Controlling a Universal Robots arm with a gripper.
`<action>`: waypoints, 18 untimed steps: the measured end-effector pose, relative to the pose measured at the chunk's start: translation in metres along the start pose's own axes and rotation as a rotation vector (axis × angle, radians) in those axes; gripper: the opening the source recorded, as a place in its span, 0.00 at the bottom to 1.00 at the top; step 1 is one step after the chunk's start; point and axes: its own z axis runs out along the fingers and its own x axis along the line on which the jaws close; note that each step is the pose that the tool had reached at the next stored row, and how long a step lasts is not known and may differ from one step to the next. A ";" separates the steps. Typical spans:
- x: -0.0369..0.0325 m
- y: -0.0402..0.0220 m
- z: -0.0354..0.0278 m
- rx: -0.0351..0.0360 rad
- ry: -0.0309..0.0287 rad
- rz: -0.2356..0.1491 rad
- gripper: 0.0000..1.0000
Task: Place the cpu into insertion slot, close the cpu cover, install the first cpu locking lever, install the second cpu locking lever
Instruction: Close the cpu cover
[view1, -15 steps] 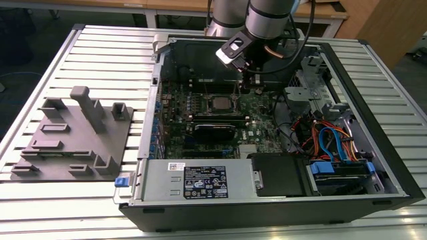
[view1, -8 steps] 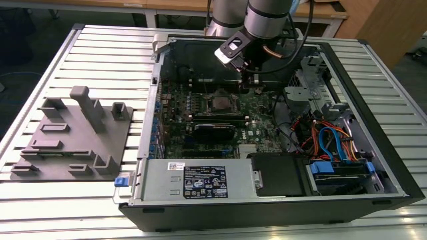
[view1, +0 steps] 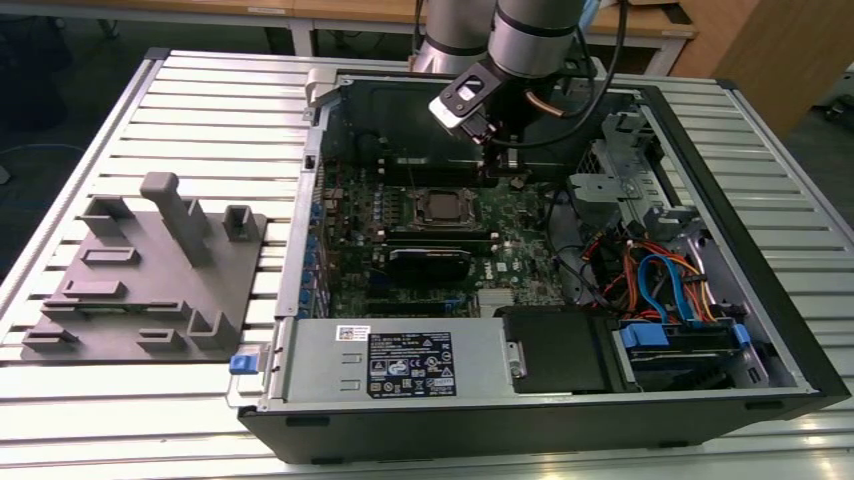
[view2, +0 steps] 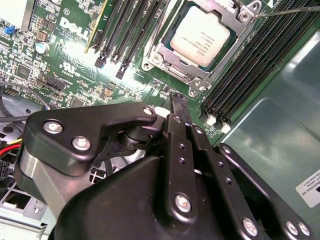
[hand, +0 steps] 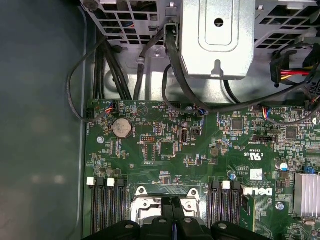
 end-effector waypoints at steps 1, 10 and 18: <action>0.0000 -0.0004 0.0001 0.0000 0.0000 0.000 0.10; 0.0000 -0.0072 0.0016 0.0001 0.0000 0.000 0.10; 0.0001 -0.0094 0.0018 0.0000 0.0001 0.000 0.10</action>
